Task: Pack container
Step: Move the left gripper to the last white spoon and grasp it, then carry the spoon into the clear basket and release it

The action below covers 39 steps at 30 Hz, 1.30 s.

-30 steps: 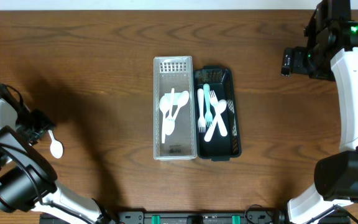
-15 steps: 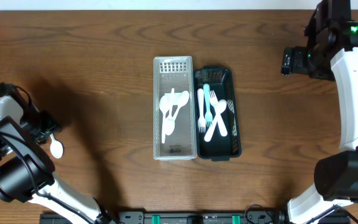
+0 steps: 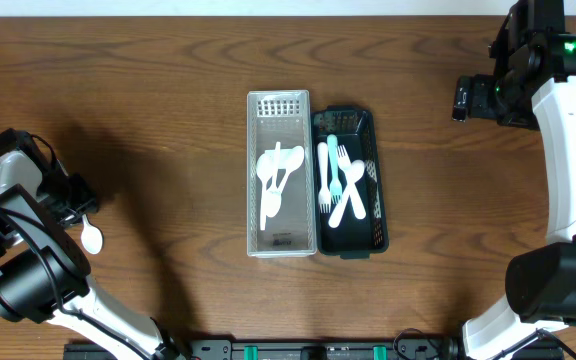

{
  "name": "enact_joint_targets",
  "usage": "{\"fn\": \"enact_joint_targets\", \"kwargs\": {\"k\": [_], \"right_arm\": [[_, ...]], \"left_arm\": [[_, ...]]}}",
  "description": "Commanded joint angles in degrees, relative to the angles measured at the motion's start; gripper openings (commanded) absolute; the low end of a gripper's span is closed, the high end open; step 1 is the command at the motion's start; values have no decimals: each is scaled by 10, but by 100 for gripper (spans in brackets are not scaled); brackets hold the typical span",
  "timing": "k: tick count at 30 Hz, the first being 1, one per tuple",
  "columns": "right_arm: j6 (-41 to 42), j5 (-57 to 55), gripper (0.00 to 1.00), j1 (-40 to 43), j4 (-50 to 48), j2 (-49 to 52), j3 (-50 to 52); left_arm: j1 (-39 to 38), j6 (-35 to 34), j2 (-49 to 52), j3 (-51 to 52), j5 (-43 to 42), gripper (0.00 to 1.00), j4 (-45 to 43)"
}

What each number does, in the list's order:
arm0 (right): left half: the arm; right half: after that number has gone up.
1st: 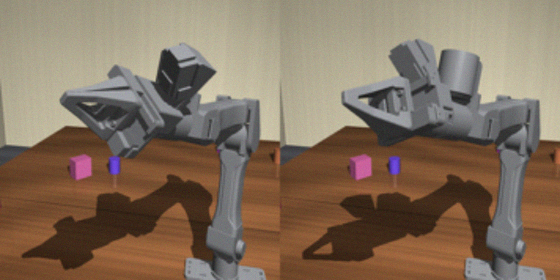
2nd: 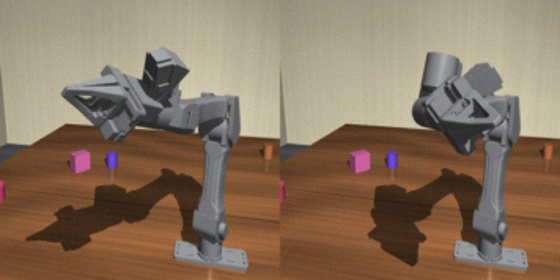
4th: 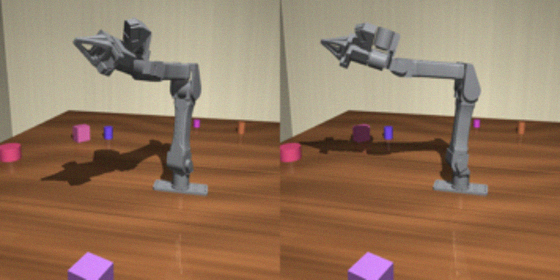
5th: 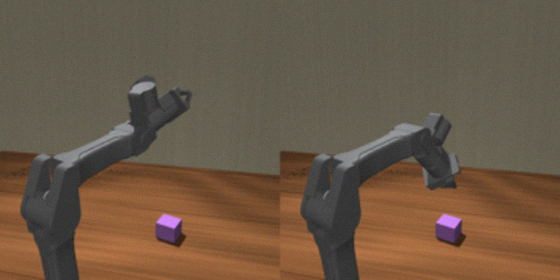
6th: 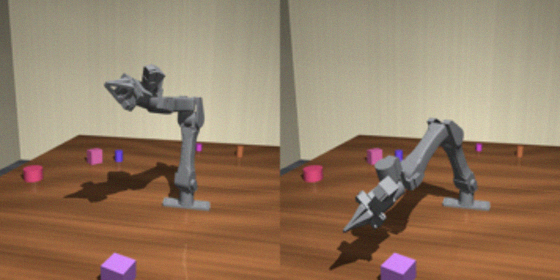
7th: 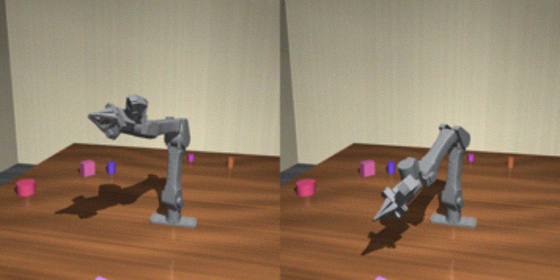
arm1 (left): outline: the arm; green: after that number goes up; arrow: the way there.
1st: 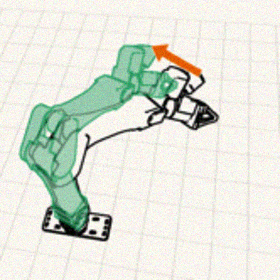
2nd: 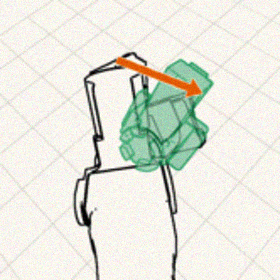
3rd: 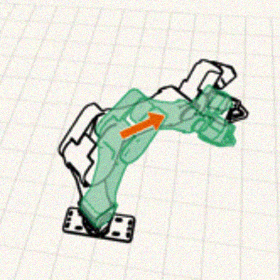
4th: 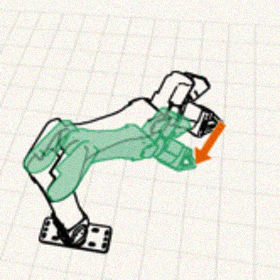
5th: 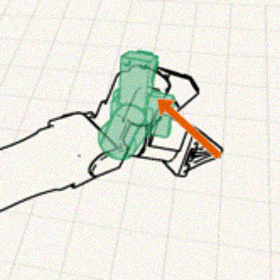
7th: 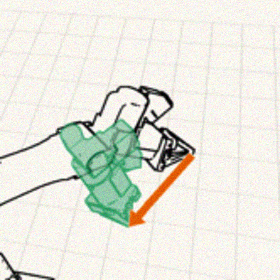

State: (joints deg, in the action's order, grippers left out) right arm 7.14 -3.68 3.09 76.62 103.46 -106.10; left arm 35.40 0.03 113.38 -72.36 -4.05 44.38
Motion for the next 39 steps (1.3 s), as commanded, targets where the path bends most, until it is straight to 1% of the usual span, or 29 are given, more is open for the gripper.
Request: {"fn": "enact_joint_targets", "kwargs": {"k": [1,8,14,15,16,21,23,28,31,34,36,39], "right_arm": [[-5,-4,95,5,0,4,0],[-5,-4,95,5,2,4,0],[-5,-4,95,5,2,4,0],[-5,-4,95,5,2,4,0],[-6,-4,95,5,2,4,0],[-6,-4,95,5,1,4,0],[-5,-4,95,5,1,4,0],[-6,-4,95,5,-1,4,0],[-6,-4,95,5,-8,4,0],[-6,-4,95,5,-16,4,0],[-5,-4,95,5,-26,4,0],[-5,-4,95,5,-36,4,0]], "left_arm": [[-1,3,28,4,10,29,1],[-1,3,28,4,10,22,3],[-1,1,28,4,10,19,4],[-1,1,28,4,10,15,5],[-1,1,28,4,10,13,5],[-2,-4,28,4,10,9,11],[-2,-13,26,1,9,6,16],[-20,-14,0,-14,-1,6,37],[-56,-13,-42,-25,-1,6,49],[-111,-12,-99,-34,-1,6,60],[-170,-11,-152,-46,-1,6,72],[-242,-12,-202,-71,-1,6,91]]}}
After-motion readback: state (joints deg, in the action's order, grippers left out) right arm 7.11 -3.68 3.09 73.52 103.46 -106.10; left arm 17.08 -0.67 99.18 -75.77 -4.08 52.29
